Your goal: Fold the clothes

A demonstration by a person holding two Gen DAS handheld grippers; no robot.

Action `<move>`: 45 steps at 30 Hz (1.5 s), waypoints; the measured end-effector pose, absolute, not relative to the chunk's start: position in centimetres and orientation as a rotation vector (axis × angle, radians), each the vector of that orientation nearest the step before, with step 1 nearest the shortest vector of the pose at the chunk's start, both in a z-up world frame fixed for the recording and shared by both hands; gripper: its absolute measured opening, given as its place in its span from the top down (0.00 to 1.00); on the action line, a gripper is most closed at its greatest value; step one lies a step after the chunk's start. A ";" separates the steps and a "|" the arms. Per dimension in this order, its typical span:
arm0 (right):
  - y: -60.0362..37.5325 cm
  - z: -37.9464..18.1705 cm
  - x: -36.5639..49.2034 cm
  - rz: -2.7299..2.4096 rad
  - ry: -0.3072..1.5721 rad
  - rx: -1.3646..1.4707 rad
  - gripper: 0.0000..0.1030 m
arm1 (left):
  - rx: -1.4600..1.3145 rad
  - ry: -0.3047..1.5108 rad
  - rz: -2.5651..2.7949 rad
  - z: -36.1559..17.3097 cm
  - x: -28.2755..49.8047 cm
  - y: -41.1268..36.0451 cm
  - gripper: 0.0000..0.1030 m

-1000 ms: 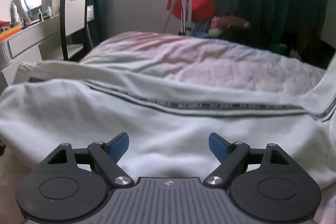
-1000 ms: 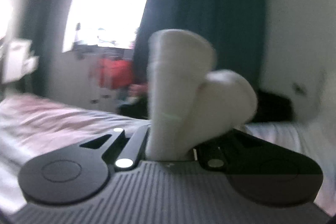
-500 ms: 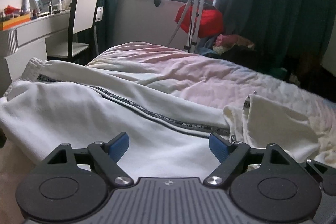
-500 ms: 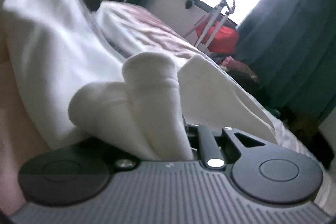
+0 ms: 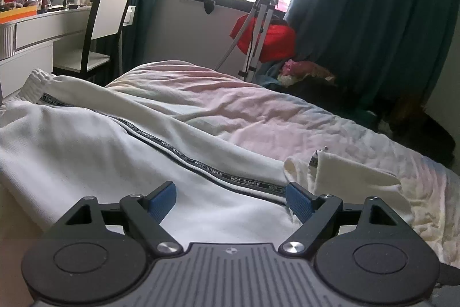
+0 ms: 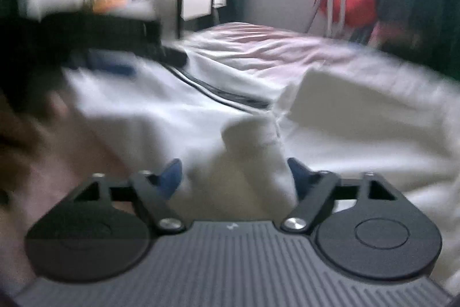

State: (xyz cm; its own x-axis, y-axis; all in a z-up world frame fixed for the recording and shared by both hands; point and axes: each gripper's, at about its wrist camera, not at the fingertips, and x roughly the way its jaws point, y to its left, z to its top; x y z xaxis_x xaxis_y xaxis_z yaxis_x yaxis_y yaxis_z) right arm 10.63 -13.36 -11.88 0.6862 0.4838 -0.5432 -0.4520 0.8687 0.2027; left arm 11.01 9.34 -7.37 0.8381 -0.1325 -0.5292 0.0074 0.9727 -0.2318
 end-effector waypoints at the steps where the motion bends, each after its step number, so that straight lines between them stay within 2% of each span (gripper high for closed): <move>1: -14.1 -11.4 10.3 0.534 0.641 0.134 0.21 | -0.230 0.576 -0.071 -7.4 10.8 9.3 0.17; 5: -16.8 -10.1 9.9 0.534 0.606 0.354 0.21 | -0.278 0.594 -0.134 -7.5 10.0 9.2 0.17; 11: -19.7 -10.5 14.8 0.339 0.544 0.453 0.21 | -0.281 0.578 -0.283 -7.6 9.2 7.1 0.19; 18: -18.8 -13.4 21.7 0.218 0.589 0.352 0.21 | -0.177 0.616 -0.348 -10.1 9.6 2.9 0.19; 22: -17.2 -15.6 21.5 0.192 0.604 0.225 0.22 | -0.162 0.680 -0.287 -12.2 10.2 1.9 0.16; 25: -15.6 -16.3 21.2 0.168 0.600 0.105 0.19 | -0.081 0.680 -0.268 -13.0 10.3 0.8 0.16; 30: -16.3 -16.2 20.9 0.175 0.586 0.134 0.19 | -0.027 0.690 -0.272 -13.1 10.8 0.2 0.17; 31: -16.6 -16.1 20.8 0.175 0.585 0.148 0.21 | -0.022 0.686 -0.276 -12.8 10.7 0.2 0.17; 37: -18.4 -13.6 18.7 0.128 0.567 0.233 0.21 | -0.027 0.626 -0.288 -10.5 8.8 0.9 0.17; 45: -20.9 -8.9 12.1 0.057 0.489 0.239 0.21 | -0.053 0.531 -0.268 -6.9 5.2 2.5 0.17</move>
